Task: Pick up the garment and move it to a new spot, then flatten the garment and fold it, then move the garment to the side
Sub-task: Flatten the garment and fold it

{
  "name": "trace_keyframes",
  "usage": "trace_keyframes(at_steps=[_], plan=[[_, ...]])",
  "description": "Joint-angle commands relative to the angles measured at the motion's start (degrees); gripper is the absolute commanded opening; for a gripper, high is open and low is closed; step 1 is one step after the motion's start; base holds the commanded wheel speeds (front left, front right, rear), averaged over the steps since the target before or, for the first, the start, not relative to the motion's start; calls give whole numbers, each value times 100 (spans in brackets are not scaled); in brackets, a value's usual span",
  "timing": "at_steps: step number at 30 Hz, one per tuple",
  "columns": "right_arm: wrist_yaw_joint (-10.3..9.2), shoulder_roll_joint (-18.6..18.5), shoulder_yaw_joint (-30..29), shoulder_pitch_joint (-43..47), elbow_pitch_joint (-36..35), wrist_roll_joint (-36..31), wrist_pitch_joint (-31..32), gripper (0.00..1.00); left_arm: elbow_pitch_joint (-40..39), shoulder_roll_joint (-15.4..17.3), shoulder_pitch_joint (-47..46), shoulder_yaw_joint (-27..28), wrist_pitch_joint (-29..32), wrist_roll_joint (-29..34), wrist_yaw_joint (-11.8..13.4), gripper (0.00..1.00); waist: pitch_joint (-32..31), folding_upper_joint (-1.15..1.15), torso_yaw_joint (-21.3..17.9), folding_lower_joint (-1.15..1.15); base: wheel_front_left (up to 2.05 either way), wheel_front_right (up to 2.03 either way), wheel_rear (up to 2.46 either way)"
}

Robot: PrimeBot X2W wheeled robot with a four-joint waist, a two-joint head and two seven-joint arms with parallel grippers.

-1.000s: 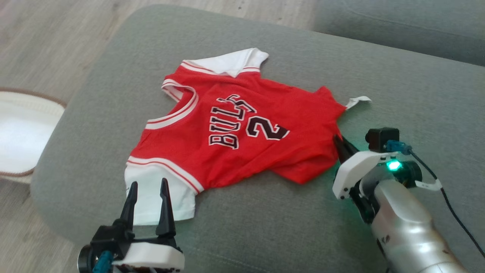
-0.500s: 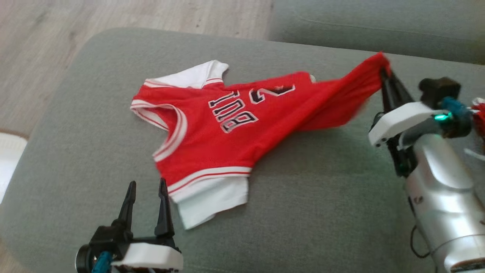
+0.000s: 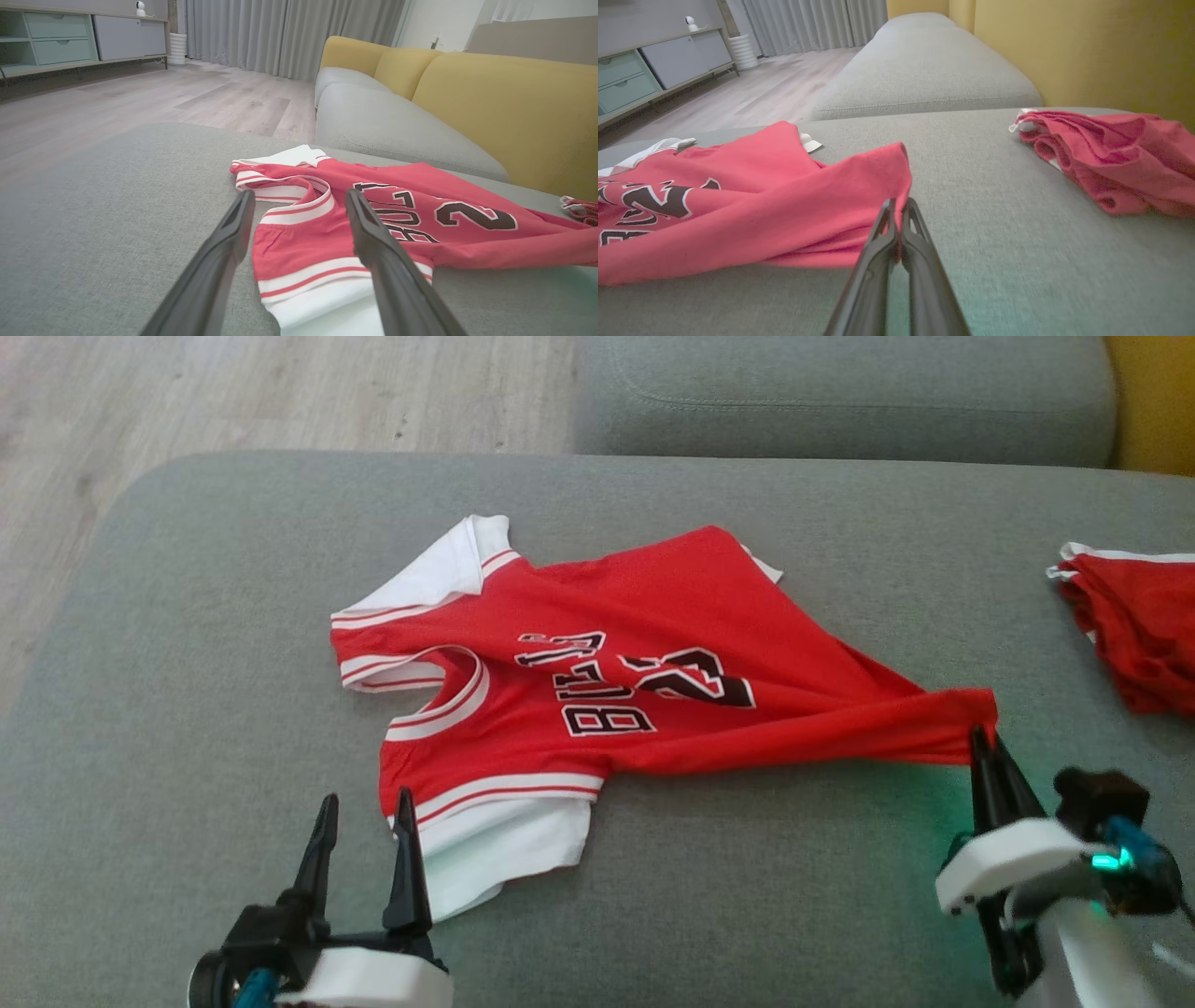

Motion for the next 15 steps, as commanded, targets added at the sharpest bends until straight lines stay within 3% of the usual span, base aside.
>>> trace_keyframes(at_steps=[1, 2, 3, 4, 15], plan=[[37, 115, -77, 137, -493, -160, -77, 0, -155, 94, -153, 202, -15, -35, -8, 100, -44, 0, -106, 0, 0, 0, 0], [37, 156, -133, 269, -601, -207, -94, 23, -143, 93, -145, 201, -16, -41, -8, 100, -64, 0, -135, 0, 0, 0, 0], [37, 194, -167, 403, -703, -249, -106, 67, -133, 89, -137, 196, -17, -46, -9, 100, -81, 0, -154, 0, 0, 0, 0], [37, 226, -204, 528, -805, -273, -118, 100, -124, 85, -128, 190, -17, -54, -12, 100, -99, 0, -176, 0, 0, 0, 0], [37, 318, -337, 1389, -1386, -72, -110, 100, 22, 4, -51, 191, -39, -179, -129, 100, -377, 0, -337, 0, 0, 0, 0]])
